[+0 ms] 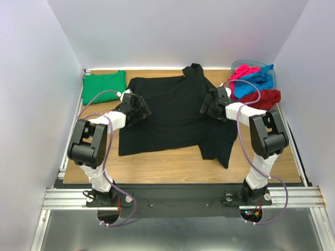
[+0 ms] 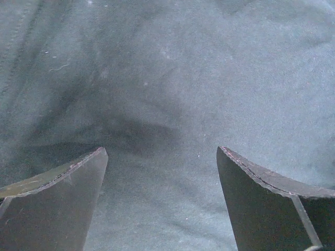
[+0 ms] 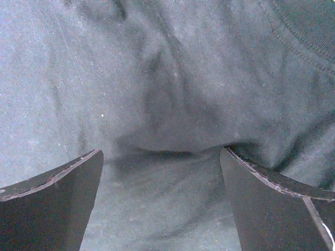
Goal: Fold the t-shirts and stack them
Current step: Flatten the tshirt out
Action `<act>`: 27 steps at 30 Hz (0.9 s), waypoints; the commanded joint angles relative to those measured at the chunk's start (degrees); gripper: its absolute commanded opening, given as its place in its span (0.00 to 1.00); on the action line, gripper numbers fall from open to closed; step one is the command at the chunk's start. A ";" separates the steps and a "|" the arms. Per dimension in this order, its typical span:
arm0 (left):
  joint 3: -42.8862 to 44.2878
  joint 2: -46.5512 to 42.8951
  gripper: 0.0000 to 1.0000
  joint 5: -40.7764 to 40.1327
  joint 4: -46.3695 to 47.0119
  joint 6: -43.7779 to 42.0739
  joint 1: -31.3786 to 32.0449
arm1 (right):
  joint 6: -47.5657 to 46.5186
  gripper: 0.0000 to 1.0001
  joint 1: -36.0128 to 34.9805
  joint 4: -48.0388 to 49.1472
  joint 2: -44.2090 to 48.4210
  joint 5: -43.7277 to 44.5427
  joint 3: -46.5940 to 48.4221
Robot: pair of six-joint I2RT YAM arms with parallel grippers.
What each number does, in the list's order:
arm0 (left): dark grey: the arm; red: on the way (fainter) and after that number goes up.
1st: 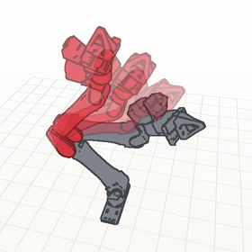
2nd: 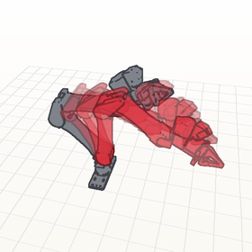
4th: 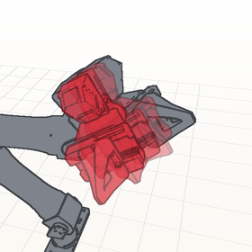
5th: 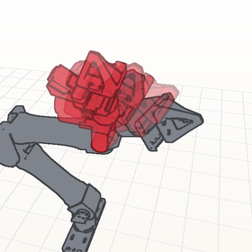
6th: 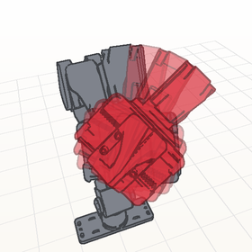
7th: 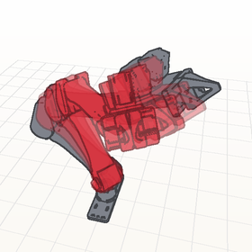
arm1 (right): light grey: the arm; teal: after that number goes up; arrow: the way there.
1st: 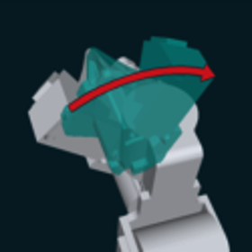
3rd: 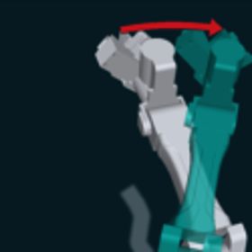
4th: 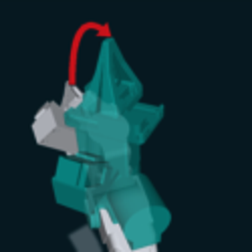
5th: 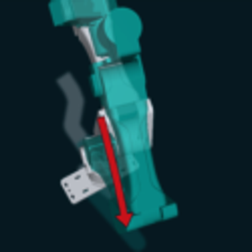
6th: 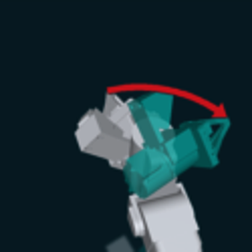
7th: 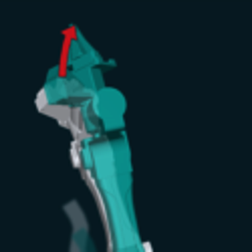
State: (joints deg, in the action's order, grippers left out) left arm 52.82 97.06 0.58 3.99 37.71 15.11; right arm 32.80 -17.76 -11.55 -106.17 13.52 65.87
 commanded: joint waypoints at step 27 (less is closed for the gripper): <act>-17.92 -31.22 0.98 -21.24 -34.76 22.67 3.08 | 7.54 1.00 1.41 -6.90 60.55 -3.59 -30.35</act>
State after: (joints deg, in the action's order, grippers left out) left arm 37.80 66.72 -19.73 -27.03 55.33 18.24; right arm 36.67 -15.94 -19.35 -49.34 8.05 36.03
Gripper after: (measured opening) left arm 0.985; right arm 0.998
